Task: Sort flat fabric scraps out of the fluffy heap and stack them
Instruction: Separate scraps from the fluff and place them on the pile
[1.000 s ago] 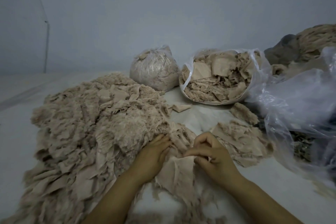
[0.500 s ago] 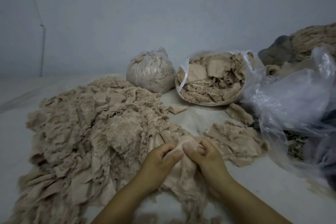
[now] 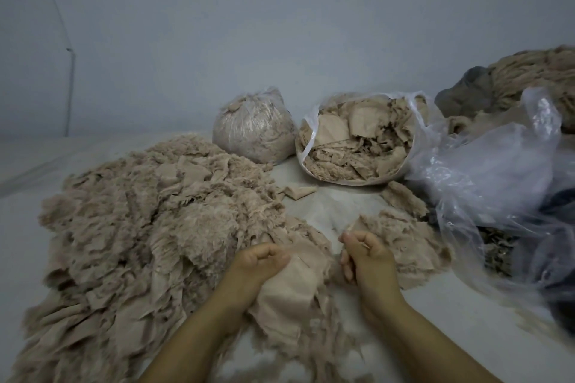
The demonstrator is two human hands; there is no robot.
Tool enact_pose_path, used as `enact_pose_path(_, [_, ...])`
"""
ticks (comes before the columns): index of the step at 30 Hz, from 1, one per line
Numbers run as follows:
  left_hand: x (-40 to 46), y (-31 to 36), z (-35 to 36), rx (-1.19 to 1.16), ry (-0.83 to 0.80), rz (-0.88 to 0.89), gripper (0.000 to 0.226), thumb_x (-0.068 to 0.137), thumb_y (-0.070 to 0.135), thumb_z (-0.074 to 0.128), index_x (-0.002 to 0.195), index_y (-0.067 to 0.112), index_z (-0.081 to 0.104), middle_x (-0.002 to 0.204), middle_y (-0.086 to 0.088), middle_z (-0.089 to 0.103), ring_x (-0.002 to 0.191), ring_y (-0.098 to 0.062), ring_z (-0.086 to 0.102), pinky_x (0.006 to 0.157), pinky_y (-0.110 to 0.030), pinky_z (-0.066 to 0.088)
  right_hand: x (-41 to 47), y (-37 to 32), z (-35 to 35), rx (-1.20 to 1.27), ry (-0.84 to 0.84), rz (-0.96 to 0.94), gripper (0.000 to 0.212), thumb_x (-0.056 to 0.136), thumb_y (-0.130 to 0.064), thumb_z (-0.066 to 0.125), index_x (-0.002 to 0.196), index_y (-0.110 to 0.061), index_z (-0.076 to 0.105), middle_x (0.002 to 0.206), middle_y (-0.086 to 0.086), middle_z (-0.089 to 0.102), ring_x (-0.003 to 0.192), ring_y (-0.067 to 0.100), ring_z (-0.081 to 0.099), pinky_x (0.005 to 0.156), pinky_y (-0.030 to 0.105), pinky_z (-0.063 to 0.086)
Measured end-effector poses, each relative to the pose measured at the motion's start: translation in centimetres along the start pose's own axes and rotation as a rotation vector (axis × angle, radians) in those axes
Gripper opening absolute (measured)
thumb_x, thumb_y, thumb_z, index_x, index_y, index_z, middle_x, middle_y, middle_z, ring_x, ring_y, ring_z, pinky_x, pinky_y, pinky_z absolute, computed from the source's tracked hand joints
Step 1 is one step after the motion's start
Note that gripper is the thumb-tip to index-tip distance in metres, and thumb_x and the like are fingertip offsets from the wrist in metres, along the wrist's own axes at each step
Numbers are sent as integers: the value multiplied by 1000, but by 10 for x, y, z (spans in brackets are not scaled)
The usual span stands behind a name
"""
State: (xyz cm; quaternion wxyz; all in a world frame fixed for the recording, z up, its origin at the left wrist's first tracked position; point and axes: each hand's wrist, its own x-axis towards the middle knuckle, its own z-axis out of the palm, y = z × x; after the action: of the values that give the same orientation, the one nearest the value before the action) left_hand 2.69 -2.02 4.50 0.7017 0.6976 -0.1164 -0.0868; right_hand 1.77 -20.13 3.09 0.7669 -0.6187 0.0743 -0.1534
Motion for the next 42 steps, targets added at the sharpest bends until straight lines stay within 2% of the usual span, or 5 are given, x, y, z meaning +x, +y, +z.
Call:
enact_pose_path(7, [3,0,7,-109,122,101,18,90,18,55,79,21,69,77,-8,71,66,-17,67,55,-24,52,-26,7,21,-109,-542,173,41,80,-50,70,99,-13,68,90,7,72,82,23,69,72,35,56])
enact_pose_path(13, [12,5,-5,-101,488,93,24,95,8,48,85,18,67,77,-7,73,62,-21,66,50,-28,52,-27,3,24,-227,-588,134,40,84,-32,66,53,-19,43,48,-5,31,42,6,26,44,20,22])
enact_pose_path(21, [18,4,-13,-60,569,78,39,88,-12,39,93,16,65,69,0,71,58,-18,66,46,-25,49,-22,-6,13,-514,-845,142,20,73,-26,81,62,-18,67,47,-11,52,42,0,41,48,16,34])
enact_pose_path(29, [8,-2,13,367,119,327,25,91,20,60,71,31,70,71,10,68,65,-2,62,61,-17,48,-21,-1,22,-347,-544,-67,56,61,-45,85,109,-29,61,99,-17,69,92,-1,64,77,17,51])
enact_pose_path(42, [24,-4,-7,101,490,171,37,96,33,50,63,15,52,55,-2,43,51,-13,37,49,-26,30,-23,-4,24,96,-268,97,18,67,-33,71,72,-17,72,79,9,73,66,26,64,57,29,52])
